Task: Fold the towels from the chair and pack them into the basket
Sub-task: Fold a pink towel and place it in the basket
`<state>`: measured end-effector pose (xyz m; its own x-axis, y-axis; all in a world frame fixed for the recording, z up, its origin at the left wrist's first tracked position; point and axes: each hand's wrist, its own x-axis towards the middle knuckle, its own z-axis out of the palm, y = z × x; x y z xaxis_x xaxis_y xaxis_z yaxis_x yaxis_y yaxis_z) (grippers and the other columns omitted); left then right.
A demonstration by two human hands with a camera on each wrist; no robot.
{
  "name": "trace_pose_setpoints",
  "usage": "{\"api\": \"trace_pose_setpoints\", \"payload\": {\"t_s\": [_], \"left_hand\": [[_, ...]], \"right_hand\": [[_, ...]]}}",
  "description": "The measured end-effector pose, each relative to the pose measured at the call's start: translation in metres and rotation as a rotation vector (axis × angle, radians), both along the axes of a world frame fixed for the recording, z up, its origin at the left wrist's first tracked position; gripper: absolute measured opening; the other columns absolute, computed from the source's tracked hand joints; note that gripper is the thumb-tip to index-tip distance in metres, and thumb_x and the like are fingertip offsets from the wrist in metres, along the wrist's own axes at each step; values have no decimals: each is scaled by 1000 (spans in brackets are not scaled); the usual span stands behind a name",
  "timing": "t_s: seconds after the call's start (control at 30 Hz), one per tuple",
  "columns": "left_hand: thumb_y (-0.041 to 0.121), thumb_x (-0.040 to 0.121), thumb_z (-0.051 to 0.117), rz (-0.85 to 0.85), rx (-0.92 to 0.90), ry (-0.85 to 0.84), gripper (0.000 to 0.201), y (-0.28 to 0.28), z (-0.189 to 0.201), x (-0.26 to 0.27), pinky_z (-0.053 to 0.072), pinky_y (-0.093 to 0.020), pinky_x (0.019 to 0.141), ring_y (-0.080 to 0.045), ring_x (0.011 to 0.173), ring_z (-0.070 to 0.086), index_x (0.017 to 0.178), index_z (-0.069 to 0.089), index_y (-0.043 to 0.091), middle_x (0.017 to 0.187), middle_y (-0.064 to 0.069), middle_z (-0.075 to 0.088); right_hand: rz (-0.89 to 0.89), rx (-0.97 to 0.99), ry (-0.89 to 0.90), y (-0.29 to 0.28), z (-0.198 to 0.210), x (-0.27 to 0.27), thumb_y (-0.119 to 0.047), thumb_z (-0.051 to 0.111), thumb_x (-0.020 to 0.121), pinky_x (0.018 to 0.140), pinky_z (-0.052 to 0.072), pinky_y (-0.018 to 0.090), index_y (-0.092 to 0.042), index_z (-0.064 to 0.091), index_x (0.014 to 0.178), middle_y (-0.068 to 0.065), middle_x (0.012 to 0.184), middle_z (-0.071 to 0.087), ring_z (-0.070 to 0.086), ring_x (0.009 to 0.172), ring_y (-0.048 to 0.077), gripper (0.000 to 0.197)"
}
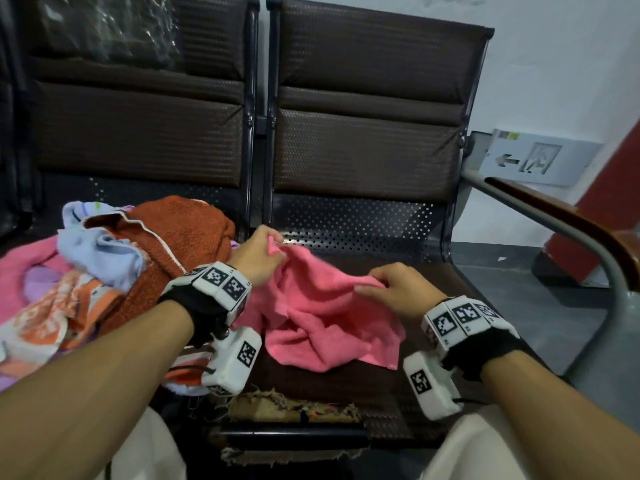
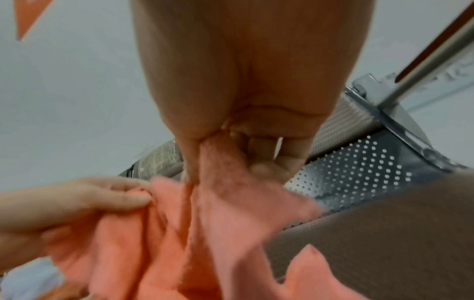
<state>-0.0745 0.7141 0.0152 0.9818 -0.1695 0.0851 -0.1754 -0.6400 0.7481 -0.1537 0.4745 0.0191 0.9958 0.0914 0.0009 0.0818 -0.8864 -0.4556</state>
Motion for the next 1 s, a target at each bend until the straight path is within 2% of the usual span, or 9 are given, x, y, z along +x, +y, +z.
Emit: {"api": "trace_pose_setpoints", "payload": {"t_s": [0.07, 0.13, 0.23, 0.3, 0.43, 0.57, 0.63, 0.8, 1.0], "left_hand": [[15, 86, 61, -52, 31, 86, 44, 1, -6, 1, 40, -30, 76, -24, 82, 54, 127, 44, 17, 80, -1, 55], [5, 83, 61, -66, -45, 141, 56, 5, -7, 4, 47, -36, 72, -25, 77, 54, 134, 41, 18, 84, -4, 55], [-9, 82, 53, -53, -162, 222, 66, 10, -7, 4, 54, -50, 79, -39, 99, 60, 140, 37, 19, 118, -18, 54], [-12, 85, 45, -75, -226, 269, 66, 12, -10, 1, 51, -41, 61, -40, 98, 58, 143, 31, 15, 126, -20, 48], [2, 91, 50, -36, -117, 234, 46, 17, -12, 1, 48, -36, 63, -30, 95, 55, 134, 34, 3, 124, -16, 41], [20, 95, 52, -122, -48, 303, 19, 26, -3, -1, 45, -39, 66, -29, 72, 56, 98, 58, 2, 87, -18, 59], [22, 96, 49, -204, 8, 243, 21, 28, 2, -4, 50, -42, 80, -29, 83, 63, 94, 66, 9, 91, -15, 68], [21, 91, 59, -232, 148, -17, 18, 30, 8, -5, 49, -36, 86, -23, 92, 65, 98, 73, 11, 95, -9, 72], [25, 91, 58, -443, 113, -1, 23, 30, 19, -15, 48, -44, 78, -18, 78, 55, 92, 67, 5, 91, -21, 66]], "right_hand": [[-52, 126, -48, 5, 0, 2, -37, 64, 87, 61, 40, 22, -27, 60, 68, -13, 65, 59, 53, 64, 1, 22], [-111, 276, -76, 11, 6, 4, -27, 69, 83, 70, 46, 25, -25, 63, 85, -6, 81, 65, 59, 76, 8, 7], [-94, 484, 6, 17, 7, 3, 1, 69, 75, 63, 48, 17, -18, 53, 122, 0, 89, 59, 59, 74, 9, 53], [-47, 511, 63, 23, 2, 1, 10, 65, 75, 57, 47, 15, -12, 44, 134, 1, 84, 56, 56, 69, 9, 66], [-8, 703, 20, 32, -1, -1, 11, 62, 82, 49, 49, 16, -7, 61, 114, 7, 86, 66, 61, 69, 13, 37], [91, 826, -105, 42, 8, -1, 11, 57, 85, 56, 50, 14, 2, 70, 90, 22, 93, 71, 67, 74, 13, 16], [93, 840, -98, 45, 10, 1, 12, 57, 85, 65, 53, 22, 2, 70, 89, 21, 92, 71, 66, 79, 20, 17], [79, 701, 50, 49, 7, 6, 10, 50, 84, 55, 41, 6, -10, 71, 101, -3, 90, 71, 59, 62, -9, 33], [105, 418, -23, 66, 0, 13, -25, 76, 77, 92, 48, 22, -17, 68, 115, -5, 110, 70, 63, 103, 6, 39]]}}
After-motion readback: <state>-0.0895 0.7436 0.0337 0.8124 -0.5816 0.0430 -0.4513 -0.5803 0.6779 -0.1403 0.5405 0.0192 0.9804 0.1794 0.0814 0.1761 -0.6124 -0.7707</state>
